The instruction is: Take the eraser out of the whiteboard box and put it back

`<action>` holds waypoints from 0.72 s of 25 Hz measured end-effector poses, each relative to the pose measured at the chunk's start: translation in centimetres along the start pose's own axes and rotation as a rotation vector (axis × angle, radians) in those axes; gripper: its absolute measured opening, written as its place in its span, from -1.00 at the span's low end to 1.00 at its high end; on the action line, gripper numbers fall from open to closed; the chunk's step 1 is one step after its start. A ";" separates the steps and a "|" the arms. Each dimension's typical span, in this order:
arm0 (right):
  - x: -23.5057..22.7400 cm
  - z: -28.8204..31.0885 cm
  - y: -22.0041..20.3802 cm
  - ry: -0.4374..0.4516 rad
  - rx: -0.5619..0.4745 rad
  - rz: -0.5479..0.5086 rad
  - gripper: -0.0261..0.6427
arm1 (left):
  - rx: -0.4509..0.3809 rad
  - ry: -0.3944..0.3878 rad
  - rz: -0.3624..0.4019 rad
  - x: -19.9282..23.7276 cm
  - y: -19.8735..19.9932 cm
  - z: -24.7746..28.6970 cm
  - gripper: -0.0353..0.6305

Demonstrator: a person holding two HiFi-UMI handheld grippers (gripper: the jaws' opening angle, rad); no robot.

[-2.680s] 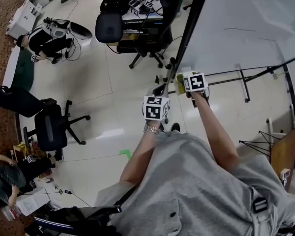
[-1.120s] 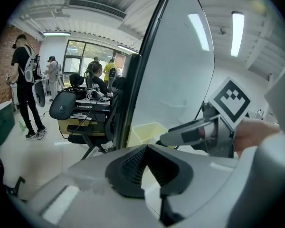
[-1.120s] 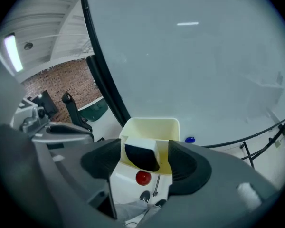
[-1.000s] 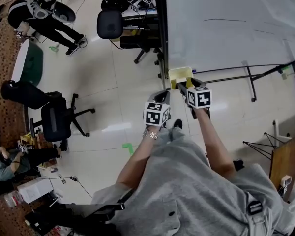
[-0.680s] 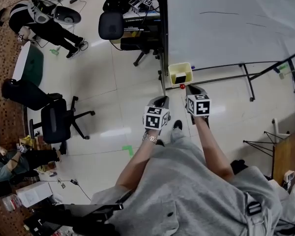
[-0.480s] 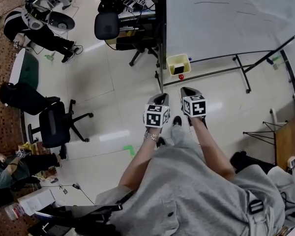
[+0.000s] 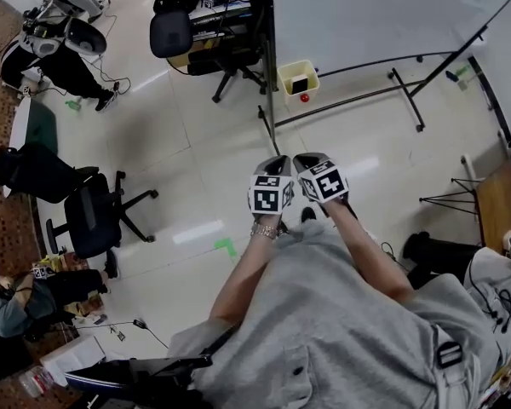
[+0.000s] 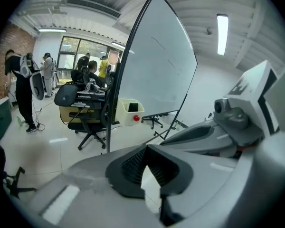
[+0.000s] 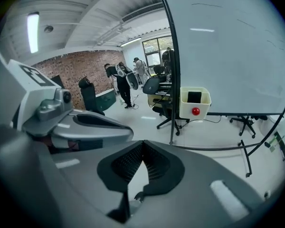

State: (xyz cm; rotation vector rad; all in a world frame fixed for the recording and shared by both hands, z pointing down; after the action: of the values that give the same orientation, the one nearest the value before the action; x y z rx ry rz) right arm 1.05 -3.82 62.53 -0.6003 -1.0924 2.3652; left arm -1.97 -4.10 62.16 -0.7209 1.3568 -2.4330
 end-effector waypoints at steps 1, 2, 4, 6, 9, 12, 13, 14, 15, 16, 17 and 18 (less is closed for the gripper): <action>-0.3 -0.1 0.3 -0.004 -0.001 -0.010 -0.91 | -0.014 0.009 0.000 0.2 0.6 0.0 -0.88; -0.6 -0.1 0.7 -0.009 -0.006 -0.015 -0.91 | -0.026 0.018 -0.001 0.4 1.2 0.0 -0.88; -1.0 -0.3 1.6 -0.013 -0.026 -0.005 -0.91 | -0.042 0.031 -0.002 0.7 2.1 -0.1 -0.88; -1.2 -0.6 2.3 -0.005 -0.048 0.011 -0.91 | -0.058 0.040 -0.005 0.7 2.9 -0.1 -0.88; -1.3 -0.8 2.8 0.014 -0.059 0.002 -0.91 | -0.077 0.041 -0.014 0.4 3.6 0.4 -0.88; -2.4 -1.3 2.5 0.008 -0.060 0.015 -0.91 | -0.081 0.020 0.012 -0.7 3.9 0.9 -0.88; -2.8 -1.4 2.6 0.005 -0.061 0.022 -0.91 | -0.084 0.017 0.017 -0.9 4.2 1.1 -0.88; -3.1 -1.4 2.7 0.006 -0.064 0.027 -0.91 | -0.087 0.017 0.018 -1.0 4.5 1.3 -0.88; -3.2 -1.4 3.0 0.010 -0.070 0.028 -0.91 | -0.091 0.019 0.016 -0.9 4.7 1.4 -0.88; -3.2 -1.4 3.4 0.016 -0.077 0.024 -0.91 | -0.095 0.022 0.014 -0.8 5.0 1.6 -0.88; -3.2 -1.4 3.7 0.022 -0.083 0.017 -0.91 | -0.097 0.023 0.012 -0.8 5.2 1.8 -0.88; -3.3 -1.4 3.9 0.026 -0.086 0.012 -0.91 | -0.098 0.023 0.013 -0.8 5.3 2.0 -0.88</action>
State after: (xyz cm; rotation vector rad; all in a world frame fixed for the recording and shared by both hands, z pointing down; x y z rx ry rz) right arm 3.61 -7.14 59.31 -0.6684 -1.1873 2.3236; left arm -0.23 -7.98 58.30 -0.7062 1.4943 -2.3854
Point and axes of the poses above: the fingertips, and each gripper's own axes: z forward along the fingers, x to its left, y out of its top, the point moved 1 cm from there along -z, backward along the fingers, and after that the axes turned 9 degrees about -x, right-handed, at the moved point
